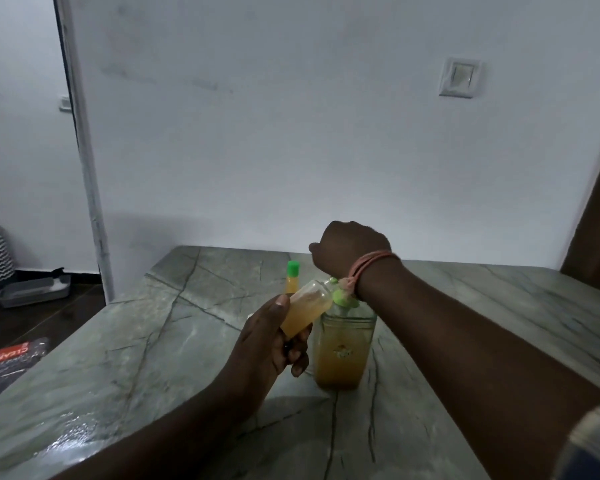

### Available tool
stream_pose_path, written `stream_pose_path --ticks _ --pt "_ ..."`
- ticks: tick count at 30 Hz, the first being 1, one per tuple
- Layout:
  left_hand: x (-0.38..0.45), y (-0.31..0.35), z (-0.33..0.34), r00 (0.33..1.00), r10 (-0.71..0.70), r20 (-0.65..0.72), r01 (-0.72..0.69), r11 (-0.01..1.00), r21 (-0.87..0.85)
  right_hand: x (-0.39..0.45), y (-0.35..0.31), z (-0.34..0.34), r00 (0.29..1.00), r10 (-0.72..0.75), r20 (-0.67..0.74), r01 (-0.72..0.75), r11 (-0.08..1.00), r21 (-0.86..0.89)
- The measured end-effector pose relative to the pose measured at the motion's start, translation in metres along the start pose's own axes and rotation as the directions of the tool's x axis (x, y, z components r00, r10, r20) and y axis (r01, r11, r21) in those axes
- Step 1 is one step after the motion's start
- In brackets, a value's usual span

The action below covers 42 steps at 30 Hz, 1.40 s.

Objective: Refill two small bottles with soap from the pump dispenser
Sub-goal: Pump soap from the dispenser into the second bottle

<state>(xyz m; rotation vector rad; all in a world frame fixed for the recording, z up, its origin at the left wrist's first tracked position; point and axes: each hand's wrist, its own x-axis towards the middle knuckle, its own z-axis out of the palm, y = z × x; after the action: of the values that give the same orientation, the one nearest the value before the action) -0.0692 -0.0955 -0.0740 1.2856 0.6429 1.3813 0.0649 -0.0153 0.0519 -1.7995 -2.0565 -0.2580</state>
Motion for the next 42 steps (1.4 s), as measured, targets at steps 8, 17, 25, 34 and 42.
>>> stream_pose_path --ticks 8,17,25,34,42 --pt "-0.002 0.000 0.001 1.000 -0.001 0.012 0.001 1.000 -0.029 0.010 0.013 -0.001 0.996 0.013 0.092 -0.026 0.989 0.143" --pt "0.001 -0.001 0.000 1.000 0.011 0.011 -0.010 0.999 -0.038 0.005 0.013 0.005 0.999 0.036 0.029 -0.039 0.994 0.103" --pt "-0.001 -0.001 -0.002 1.000 0.017 0.018 -0.017 0.999 -0.031 0.009 0.011 0.002 1.000 -0.002 0.015 0.000 0.995 0.102" --pt "-0.001 0.000 0.001 1.000 0.001 0.003 -0.001 0.999 -0.038 0.001 0.008 0.001 1.000 0.018 -0.017 -0.017 0.999 0.042" --pt "0.000 -0.001 -0.001 1.000 0.006 0.011 -0.006 0.999 -0.042 0.003 0.007 0.003 0.999 0.026 -0.029 -0.023 0.996 0.090"
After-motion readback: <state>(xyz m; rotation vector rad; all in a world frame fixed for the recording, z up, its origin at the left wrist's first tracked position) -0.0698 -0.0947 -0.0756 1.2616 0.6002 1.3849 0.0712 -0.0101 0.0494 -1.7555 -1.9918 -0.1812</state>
